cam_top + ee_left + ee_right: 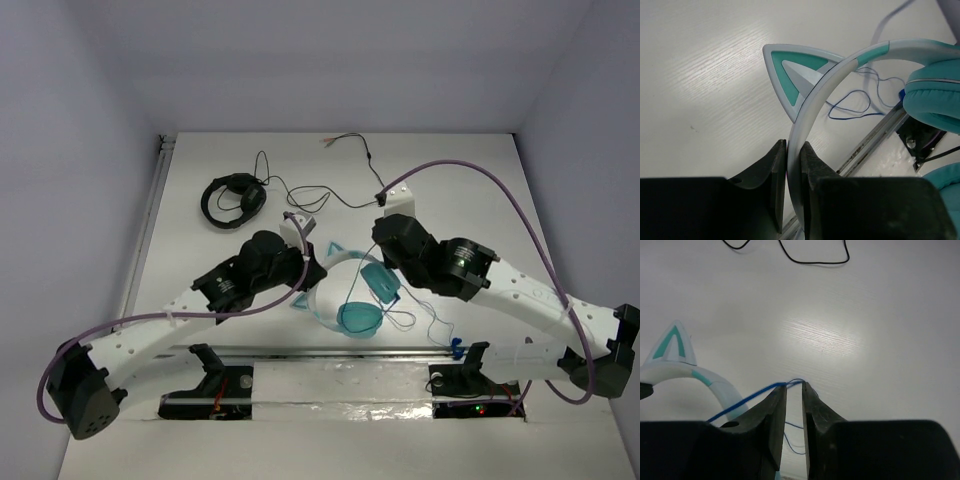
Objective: Wrap the headphones
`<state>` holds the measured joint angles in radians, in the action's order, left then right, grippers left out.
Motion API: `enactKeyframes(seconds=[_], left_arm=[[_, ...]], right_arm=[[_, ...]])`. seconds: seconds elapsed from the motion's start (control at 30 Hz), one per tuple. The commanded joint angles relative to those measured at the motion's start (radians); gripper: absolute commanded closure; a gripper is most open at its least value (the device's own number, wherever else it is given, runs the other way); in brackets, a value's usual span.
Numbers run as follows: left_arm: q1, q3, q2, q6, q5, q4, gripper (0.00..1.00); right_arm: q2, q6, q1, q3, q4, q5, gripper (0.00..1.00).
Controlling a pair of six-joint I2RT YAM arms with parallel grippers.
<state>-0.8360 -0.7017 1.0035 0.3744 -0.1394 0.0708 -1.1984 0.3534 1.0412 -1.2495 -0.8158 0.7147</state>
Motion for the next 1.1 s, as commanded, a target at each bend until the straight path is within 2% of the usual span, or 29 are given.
enactKeyframes(seconds=[0.0,0.2,0.3,0.37,0.5,0.6,0.67,0.7,0.77,0.8,0.9,1.07], left_arm=[[-0.002,-0.038,-0.091,0.012,-0.052,-0.127,1.00],[-0.002,-0.044,-0.163,0.009,-0.081,-0.160,1.00],[-0.002,-0.051,-0.183,0.015,-0.089,-0.177,1.00],[-0.002,-0.074,-0.194,0.023,-0.080,-0.175,1.00],[-0.002,-0.160,-0.198,0.024,0.006,-0.086,1.00],[-0.002,-0.255,-0.172,0.011,0.070,0.049,1.00],[-0.002,-0.329,-0.160,0.009,0.116,0.099,1.00],[-0.002,-0.346,-0.157,0.008,0.119,0.115,1.00],[-0.002,-0.389,-0.154,0.017,0.106,0.132,1.00],[-0.002,-0.398,-0.151,0.020,0.100,0.133,1.00],[-0.002,-0.433,-0.146,0.038,0.100,0.135,1.00],[-0.002,-0.485,-0.135,0.043,0.075,0.158,1.00]], right_arm=[[0.056,0.001,-0.020,0.039,0.104,-0.038,0.75],[0.105,0.053,-0.040,0.114,0.176,-0.011,0.75],[0.169,0.055,-0.067,0.174,0.272,-0.069,0.73],[0.206,0.039,-0.090,0.229,0.397,-0.145,0.73],[0.296,0.090,-0.119,0.332,0.529,-0.239,0.70],[0.364,0.128,-0.128,0.452,0.748,-0.371,0.68],[0.391,0.134,-0.129,0.514,0.834,-0.412,0.62],[0.402,0.134,-0.129,0.544,0.877,-0.457,0.52],[0.425,0.127,-0.129,0.629,1.001,-0.533,0.40],[0.428,0.134,-0.129,0.656,1.039,-0.546,0.29],[0.408,0.137,-0.129,0.723,1.179,-0.584,0.19],[0.326,0.116,-0.129,0.740,1.268,-0.517,0.14]])
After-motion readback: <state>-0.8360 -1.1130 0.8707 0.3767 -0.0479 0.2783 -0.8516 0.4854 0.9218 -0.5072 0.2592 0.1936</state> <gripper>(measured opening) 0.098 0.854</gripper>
